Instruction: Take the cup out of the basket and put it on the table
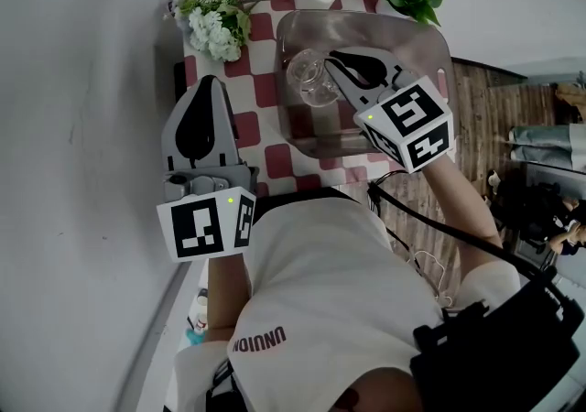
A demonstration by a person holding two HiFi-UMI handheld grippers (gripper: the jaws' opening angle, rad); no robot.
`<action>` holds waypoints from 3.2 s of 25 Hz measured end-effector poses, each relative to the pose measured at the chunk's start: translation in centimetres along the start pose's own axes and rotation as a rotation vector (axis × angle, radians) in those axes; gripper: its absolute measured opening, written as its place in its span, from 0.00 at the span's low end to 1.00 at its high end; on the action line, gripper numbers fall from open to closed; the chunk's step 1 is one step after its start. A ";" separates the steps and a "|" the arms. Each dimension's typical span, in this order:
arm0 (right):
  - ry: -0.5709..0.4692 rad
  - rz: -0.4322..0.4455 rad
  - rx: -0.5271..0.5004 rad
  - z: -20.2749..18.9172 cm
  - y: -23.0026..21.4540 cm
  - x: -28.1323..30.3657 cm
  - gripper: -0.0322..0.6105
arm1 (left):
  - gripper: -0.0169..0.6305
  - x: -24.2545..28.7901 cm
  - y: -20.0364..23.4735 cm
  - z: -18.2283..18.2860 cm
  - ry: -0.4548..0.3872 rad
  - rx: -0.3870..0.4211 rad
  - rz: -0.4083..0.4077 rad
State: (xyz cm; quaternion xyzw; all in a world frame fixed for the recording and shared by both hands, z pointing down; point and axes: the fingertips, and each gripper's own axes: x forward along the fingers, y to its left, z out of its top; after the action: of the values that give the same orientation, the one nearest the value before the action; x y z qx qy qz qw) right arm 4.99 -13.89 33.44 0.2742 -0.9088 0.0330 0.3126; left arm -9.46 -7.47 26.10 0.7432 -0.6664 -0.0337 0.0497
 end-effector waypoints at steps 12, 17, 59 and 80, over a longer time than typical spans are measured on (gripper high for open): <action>-0.056 0.015 -0.024 2.6 0.6 -0.5 0.11 | 0.05 -0.7 0.6 0.4 -0.012 -0.002 0.034; -0.070 0.024 -0.031 3.2 0.9 -0.6 0.12 | 0.05 -1.0 0.8 0.4 -0.014 -0.001 0.045; -0.164 0.248 -0.092 7.6 9.8 1.4 0.11 | 0.05 -6.1 5.1 1.0 -0.035 0.008 0.238; -0.126 0.374 -0.077 6.8 15.6 3.5 0.11 | 0.05 -9.0 6.8 0.8 -0.036 0.012 0.318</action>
State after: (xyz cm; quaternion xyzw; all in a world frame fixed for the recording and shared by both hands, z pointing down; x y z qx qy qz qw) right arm -9.18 -3.91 31.79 0.0899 -0.9623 0.0387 0.2539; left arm -17.30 0.73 25.94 0.6278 -0.7766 -0.0347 0.0382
